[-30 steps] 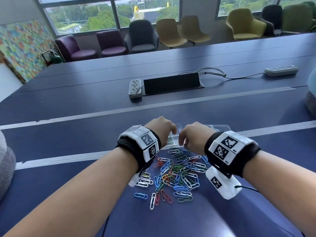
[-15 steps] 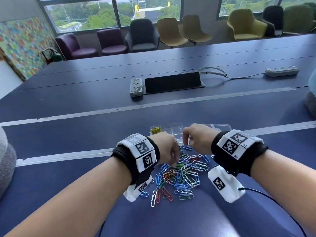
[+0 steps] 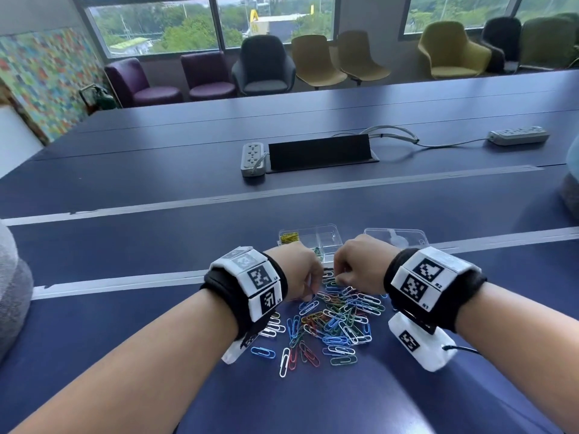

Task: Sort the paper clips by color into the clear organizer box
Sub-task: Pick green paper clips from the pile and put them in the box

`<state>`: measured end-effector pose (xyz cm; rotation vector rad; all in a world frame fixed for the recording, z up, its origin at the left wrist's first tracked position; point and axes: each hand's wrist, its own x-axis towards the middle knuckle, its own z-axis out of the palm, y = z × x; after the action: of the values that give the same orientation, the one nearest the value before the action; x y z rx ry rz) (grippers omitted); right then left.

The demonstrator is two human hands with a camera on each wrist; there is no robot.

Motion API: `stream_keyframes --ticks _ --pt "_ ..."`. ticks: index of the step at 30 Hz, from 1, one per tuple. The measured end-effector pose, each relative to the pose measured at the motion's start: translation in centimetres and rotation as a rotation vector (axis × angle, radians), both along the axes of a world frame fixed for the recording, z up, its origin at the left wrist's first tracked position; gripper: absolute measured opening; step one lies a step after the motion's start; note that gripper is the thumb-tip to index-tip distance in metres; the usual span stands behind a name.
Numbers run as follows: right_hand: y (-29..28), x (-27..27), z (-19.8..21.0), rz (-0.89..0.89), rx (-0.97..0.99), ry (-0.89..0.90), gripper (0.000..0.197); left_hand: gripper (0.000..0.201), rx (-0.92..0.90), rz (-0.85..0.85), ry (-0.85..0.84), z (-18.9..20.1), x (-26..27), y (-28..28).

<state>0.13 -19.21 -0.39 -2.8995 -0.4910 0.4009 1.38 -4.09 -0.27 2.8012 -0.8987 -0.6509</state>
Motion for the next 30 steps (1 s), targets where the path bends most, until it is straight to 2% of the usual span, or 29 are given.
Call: stream_keyframes --ticks 4,8,11,16,23,27,30 --pt "-0.3 0.1 0.3 0.005 0.018 -0.023 0.016 0.028 -0.007 0.014 0.001 -0.1 -0.2 0.3" --pt "-0.1 0.0 0.0 0.013 -0.005 -0.043 0.011 0.014 -0.036 0.026 -0.039 -0.5 -0.6 0.4" --pt "0.2 0.0 -0.1 0.018 -0.029 -0.045 0.014 0.023 0.017 0.016 -0.049 -0.6 -0.6 0.2" --pt "0.2 0.1 -0.2 0.019 -0.003 -0.021 0.018 0.013 -0.006 -0.013 -0.101 -0.6 -0.7 0.1" --pt "-1.2 1.5 0.8 -0.144 0.269 0.219 0.018 0.015 -0.230 0.155 -0.161 0.2 -0.2 1.3" --pt "-0.6 2.3 1.0 -0.272 0.403 0.196 0.017 0.017 -0.318 0.301 -0.273 0.6 0.8 1.6" --pt "0.2 2.9 1.2 -0.363 0.460 0.173 0.015 0.019 -0.284 0.355 -0.292 0.1 1.5 1.3"
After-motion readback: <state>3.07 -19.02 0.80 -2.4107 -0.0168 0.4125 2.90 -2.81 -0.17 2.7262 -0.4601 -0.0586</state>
